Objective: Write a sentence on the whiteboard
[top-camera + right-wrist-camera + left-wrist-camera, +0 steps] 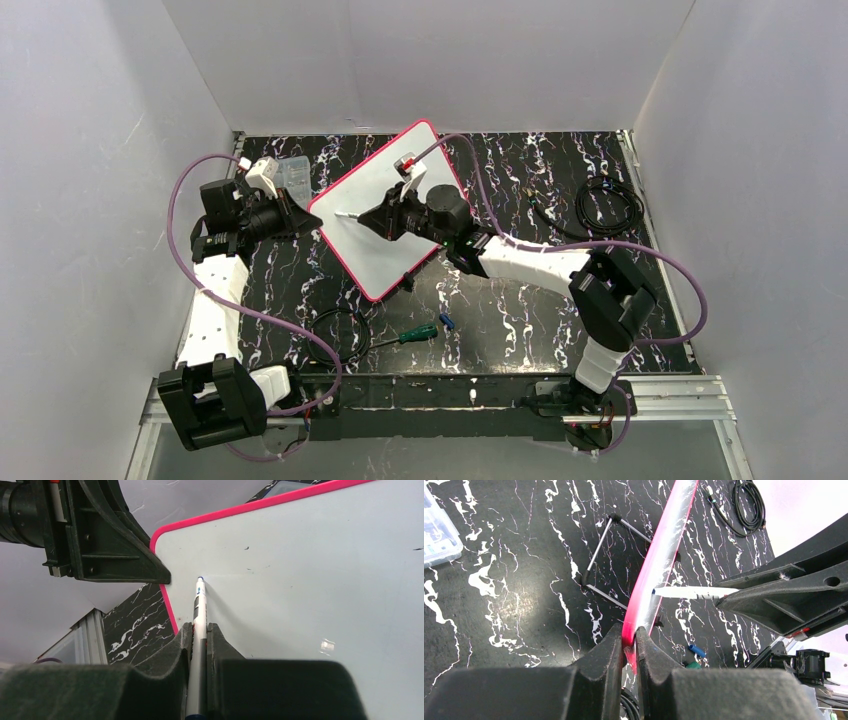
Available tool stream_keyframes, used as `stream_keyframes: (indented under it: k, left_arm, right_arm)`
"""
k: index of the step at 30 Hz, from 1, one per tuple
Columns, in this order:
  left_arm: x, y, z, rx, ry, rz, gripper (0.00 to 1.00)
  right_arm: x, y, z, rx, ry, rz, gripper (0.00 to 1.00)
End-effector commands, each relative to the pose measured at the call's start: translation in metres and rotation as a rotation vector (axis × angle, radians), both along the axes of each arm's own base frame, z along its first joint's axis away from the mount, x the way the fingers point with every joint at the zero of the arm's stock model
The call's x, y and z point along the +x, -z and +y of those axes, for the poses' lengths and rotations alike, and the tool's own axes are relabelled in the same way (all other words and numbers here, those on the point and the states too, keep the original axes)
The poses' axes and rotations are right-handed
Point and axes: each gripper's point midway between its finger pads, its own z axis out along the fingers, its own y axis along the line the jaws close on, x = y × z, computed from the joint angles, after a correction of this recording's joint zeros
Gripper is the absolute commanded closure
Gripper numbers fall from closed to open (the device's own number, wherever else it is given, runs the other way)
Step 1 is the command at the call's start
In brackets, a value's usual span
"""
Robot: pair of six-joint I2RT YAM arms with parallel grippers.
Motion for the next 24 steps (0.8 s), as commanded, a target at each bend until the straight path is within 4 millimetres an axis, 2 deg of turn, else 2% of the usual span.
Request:
stream_keyframes:
  k: [1,13,18,24]
  left_arm:
    - [-0.007,-0.001,-0.002,0.024,0.024,-0.025,1.0]
    - [-0.007,-0.002,-0.001,0.03,0.02,-0.029,1.0]
    - [-0.008,-0.002,-0.001,0.033,0.017,-0.031,1.0]
    - [-0.008,-0.003,-0.001,0.035,0.017,-0.034,1.0]
  right_arm:
    - [-0.003,0.009,0.003,-0.024,0.001,-0.019,0.99]
    - [-0.022,0.04,-0.008,-0.104,-0.013,0.018,0.99]
    - [-0.015,0.045,-0.021,-0.128,0.071,0.022,0.99]
    - [-0.005,0.04,-0.035,-0.133,0.163,0.008,0.99]
